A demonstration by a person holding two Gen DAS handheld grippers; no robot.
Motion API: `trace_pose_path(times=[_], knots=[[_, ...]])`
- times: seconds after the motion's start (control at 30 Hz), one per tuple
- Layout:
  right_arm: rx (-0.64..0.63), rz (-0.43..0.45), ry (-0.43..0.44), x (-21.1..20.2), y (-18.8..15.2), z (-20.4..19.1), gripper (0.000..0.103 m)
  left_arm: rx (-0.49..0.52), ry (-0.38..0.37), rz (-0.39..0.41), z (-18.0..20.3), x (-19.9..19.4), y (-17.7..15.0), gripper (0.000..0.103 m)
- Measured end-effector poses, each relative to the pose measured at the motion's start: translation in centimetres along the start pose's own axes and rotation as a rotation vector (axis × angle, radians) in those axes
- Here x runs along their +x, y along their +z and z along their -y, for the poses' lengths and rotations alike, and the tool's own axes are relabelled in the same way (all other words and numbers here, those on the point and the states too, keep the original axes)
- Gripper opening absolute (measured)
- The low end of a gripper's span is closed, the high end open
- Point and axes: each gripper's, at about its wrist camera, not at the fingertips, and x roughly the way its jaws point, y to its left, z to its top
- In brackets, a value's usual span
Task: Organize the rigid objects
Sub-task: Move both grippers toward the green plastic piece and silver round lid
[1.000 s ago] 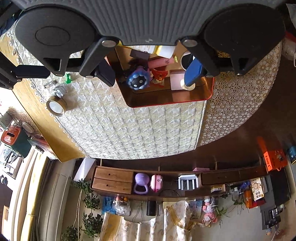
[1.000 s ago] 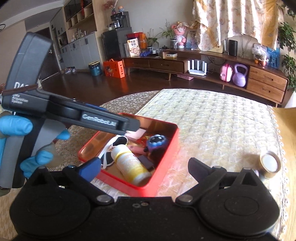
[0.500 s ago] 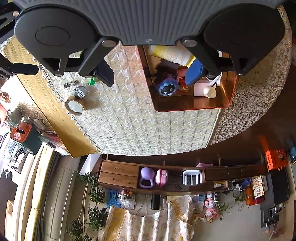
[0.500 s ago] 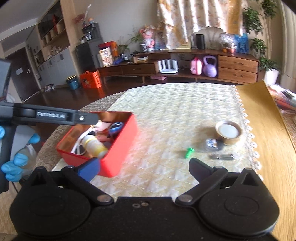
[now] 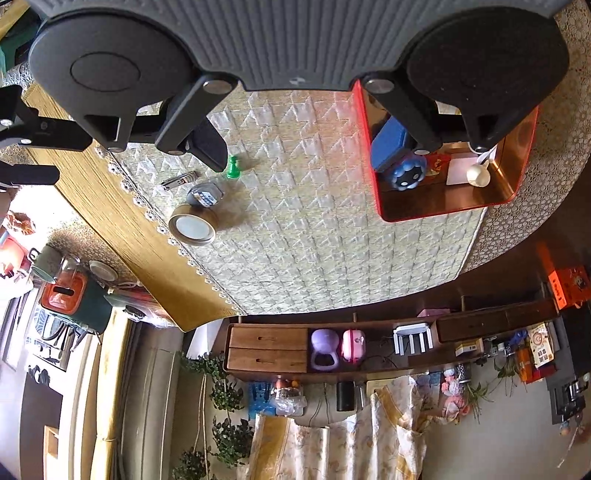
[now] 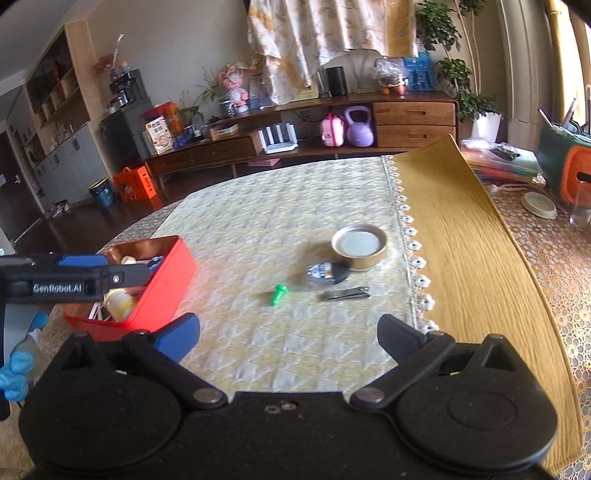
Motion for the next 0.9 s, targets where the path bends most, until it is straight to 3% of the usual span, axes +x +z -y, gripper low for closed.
trace_pose_path(times=[0.3, 0.9], knots=[[0.011, 0.006, -0.044, 2.0, 1.7, 3.0, 0.102, 0.031, -0.005, -0.041, 3.8, 3.8, -0.5, 0.085], [0.046, -0.036, -0.115, 11.4, 5.5, 6.2, 0.102, 0.01, -0.026, -0.09, 6.1, 12.4, -1.4, 0.085]])
